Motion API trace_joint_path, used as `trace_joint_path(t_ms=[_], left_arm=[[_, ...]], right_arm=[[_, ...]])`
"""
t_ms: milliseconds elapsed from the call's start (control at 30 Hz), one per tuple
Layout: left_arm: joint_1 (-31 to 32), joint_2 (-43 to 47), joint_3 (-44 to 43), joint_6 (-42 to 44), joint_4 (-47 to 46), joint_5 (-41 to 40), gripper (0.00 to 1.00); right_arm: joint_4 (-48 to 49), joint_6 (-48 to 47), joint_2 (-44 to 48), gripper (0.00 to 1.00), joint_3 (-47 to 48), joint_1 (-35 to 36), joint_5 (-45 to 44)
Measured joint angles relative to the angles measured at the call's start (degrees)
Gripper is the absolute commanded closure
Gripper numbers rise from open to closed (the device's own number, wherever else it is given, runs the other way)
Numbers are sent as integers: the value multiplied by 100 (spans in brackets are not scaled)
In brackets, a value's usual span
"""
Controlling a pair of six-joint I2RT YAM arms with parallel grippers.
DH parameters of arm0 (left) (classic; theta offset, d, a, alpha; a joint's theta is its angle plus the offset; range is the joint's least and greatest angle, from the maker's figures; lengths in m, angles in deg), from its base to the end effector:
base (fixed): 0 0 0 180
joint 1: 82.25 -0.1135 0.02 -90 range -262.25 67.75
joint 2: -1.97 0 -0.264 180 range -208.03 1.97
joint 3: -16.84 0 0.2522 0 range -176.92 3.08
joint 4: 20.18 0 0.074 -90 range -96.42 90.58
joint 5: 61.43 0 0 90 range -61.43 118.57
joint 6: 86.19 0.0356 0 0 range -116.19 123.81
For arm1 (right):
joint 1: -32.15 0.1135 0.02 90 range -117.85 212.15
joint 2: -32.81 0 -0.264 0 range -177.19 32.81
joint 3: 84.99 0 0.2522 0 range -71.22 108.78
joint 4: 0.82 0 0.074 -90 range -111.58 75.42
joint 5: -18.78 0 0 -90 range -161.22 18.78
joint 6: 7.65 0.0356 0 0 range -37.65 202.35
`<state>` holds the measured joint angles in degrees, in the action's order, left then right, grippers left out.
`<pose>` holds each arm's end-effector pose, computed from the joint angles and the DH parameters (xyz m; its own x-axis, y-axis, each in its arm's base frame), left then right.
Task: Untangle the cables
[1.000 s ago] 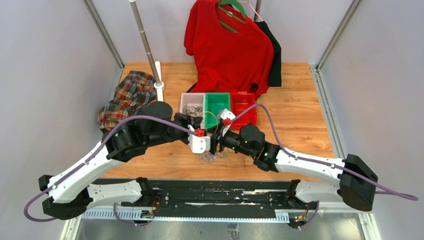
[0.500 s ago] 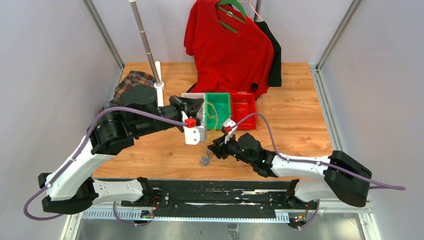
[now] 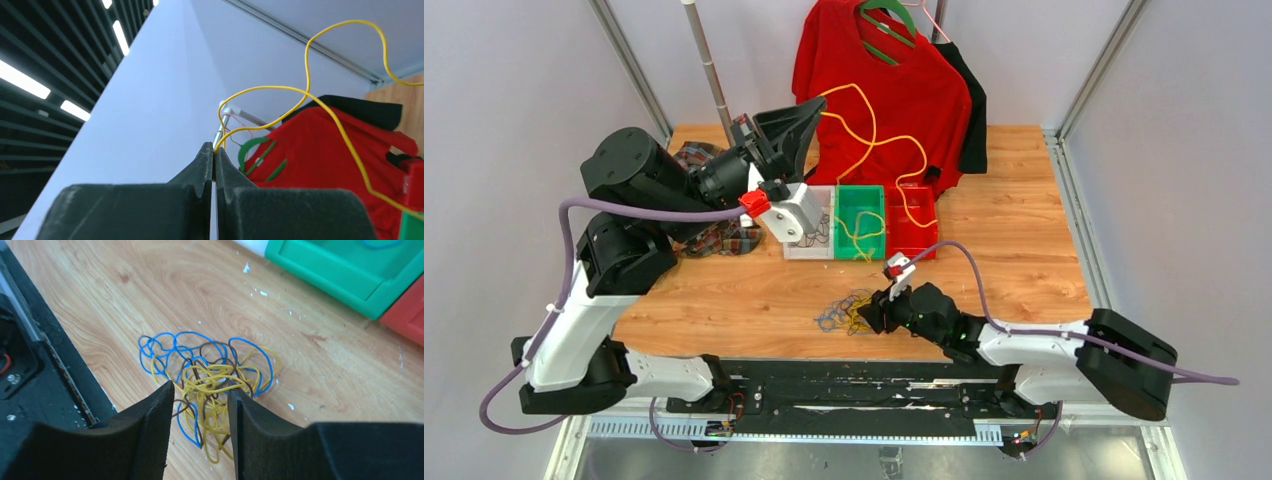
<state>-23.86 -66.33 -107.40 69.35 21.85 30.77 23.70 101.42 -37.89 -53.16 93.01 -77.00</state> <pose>0.0879 -0.1455 0.5941 0.8446 0.3631 -0.3935 0.2458 0.3901 0.8874 0.1176 0.2036 0.1773 -0.3825 -0.0185 -0.9238 -0.7370 0.6092 0.2929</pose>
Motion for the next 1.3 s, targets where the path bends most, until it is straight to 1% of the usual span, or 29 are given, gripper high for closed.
trace_joint_path(t_ms=[67, 133, 300, 400, 567, 667, 767, 900, 1000, 1100, 1200, 1233, 1300], left_arm=[[26, -129, -151, 76, -223, 11, 99], [35, -192, -164, 122, -339, 17, 99], [107, -264, 175, 138, -520, 35, 99], [175, -501, 249, -9, -566, 7, 99], [186, -1123, 243, -330, -776, -179, 100], [186, -1578, 160, -437, -905, -332, 99], [186, -1893, 153, -446, -1099, -498, 100], [186, -2131, 146, -354, -1408, -675, 99], [181, -2291, 33, -271, -1624, -813, 100], [153, -2426, -85, -197, -1827, -962, 100], [72, -2577, -205, -144, -2004, -1106, 100], [26, -2636, -245, -140, -2057, -1152, 100], [-90, -2732, -304, -131, -2092, -1220, 99]], right_arm=[[-201, 0, 299, 49, 13, 0, -11], [-494, -4, 673, 46, 90, 0, -44], [-1261, -114, 1646, 39, 673, 0, -422], [-1506, -177, 2000, 38, 1027, -2, -791], [-1991, -179, 2044, 40, 1220, -26, -1200], [-2225, -72, 2079, 43, 1097, -66, -1279], [-2282, 151, 2258, 49, 745, -66, -1226], [-2396, 688, 2590, 51, 28, -66, -964], [-2708, 1150, 2927, 51, -431, -66, -822], [-3318, 1440, 3412, 48, -525, -66, -1088], [-3554, 1486, 3762, 46, -494, -101, -1613], [-3587, 1478, 3777, 45, -435, -162, -1810], [-3519, 1425, 3515, 45, -273, -409, -2028]])
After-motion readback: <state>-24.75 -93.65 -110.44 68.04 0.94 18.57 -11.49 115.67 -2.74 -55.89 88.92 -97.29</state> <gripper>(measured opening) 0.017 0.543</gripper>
